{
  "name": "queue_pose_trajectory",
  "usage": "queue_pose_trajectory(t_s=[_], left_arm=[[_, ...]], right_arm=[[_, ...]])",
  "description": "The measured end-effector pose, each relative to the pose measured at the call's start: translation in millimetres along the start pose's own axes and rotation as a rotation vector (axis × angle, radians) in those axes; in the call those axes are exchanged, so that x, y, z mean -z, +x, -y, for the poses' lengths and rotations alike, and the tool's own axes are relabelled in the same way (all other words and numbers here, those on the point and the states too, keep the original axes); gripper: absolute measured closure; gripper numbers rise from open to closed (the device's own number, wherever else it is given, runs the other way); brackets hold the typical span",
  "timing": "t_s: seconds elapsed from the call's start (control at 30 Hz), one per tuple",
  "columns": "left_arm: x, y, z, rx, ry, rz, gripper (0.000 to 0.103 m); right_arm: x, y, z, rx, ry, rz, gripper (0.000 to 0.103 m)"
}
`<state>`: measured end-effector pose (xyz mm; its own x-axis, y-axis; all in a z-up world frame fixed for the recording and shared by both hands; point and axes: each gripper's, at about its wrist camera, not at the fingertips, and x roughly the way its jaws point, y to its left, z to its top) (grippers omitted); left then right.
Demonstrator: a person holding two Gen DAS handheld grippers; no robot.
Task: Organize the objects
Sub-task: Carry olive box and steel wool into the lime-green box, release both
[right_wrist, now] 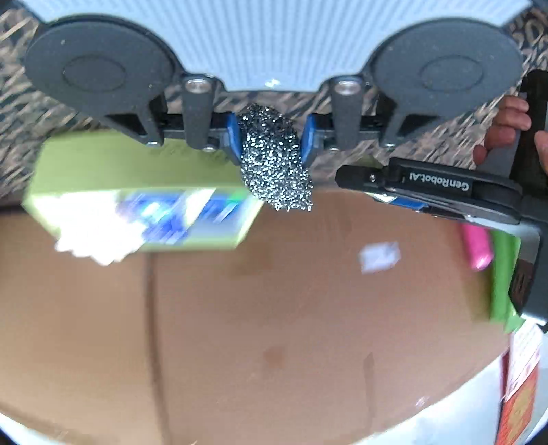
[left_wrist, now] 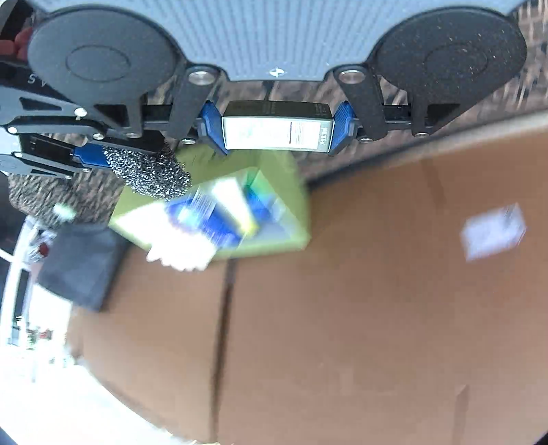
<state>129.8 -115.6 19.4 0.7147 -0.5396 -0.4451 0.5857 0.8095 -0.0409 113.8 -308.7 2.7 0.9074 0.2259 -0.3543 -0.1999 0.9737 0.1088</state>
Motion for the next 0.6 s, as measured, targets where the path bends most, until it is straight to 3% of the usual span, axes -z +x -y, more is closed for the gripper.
queue_pose_trajectory(t_s=[0.13, 0.27, 0.53, 0.57, 0.6], left_arm=[[-36, 34, 20, 0.035, 0.020, 0.053, 0.039], [-57, 77, 32, 0.011, 0.050, 0.061, 0.039], [-57, 142, 30, -0.003, 0.016, -0.005, 0.039], [-53, 147, 30, 0.007, 0.019, -0.008, 0.032], [-50, 151, 26, 0.011, 0.023, -0.025, 0.017]], right_arm=[[-31, -6, 37, 0.102, 0.027, 0.104, 0.068], [-55, 7, 72, 0.175, 0.058, 0.151, 0.068], [-59, 72, 130, 0.223, 0.142, 0.079, 0.066], [-55, 83, 135, 0.215, 0.147, 0.050, 0.061], [-51, 95, 139, 0.195, 0.147, 0.008, 0.059]])
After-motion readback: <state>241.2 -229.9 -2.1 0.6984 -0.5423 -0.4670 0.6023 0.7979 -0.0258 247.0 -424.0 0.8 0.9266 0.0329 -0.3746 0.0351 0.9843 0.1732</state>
